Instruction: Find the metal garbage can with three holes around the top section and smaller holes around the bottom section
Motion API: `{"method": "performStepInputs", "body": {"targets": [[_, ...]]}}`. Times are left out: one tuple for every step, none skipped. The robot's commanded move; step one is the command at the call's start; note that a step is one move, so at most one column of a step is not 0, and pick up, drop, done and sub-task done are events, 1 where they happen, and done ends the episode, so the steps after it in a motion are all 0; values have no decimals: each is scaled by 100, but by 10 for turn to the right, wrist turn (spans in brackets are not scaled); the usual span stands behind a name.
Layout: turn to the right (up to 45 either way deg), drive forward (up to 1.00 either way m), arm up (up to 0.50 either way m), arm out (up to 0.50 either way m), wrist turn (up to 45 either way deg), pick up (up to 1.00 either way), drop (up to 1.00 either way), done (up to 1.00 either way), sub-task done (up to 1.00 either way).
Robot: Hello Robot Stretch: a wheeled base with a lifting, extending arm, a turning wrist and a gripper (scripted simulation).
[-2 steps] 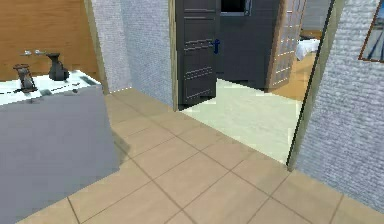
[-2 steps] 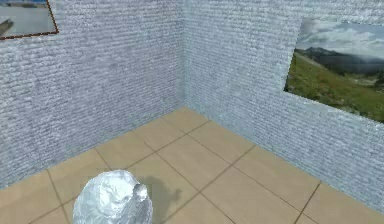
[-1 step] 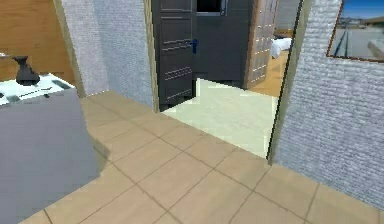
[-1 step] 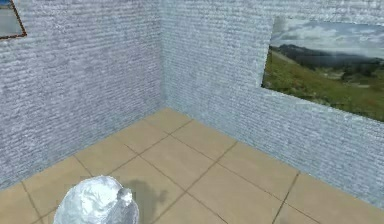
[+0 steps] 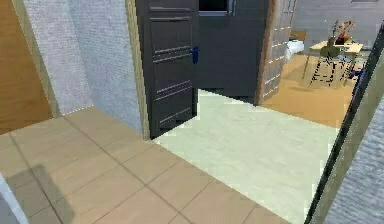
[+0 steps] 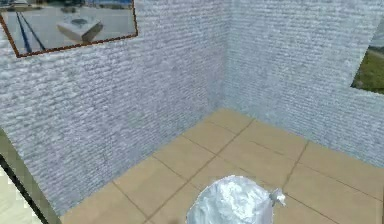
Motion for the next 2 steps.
{"method": "performStepInputs", "body": {"targets": [[150,0,0,0,0,0,0,0,0],[0,100,0,0,0,0,0,0,0]]}}
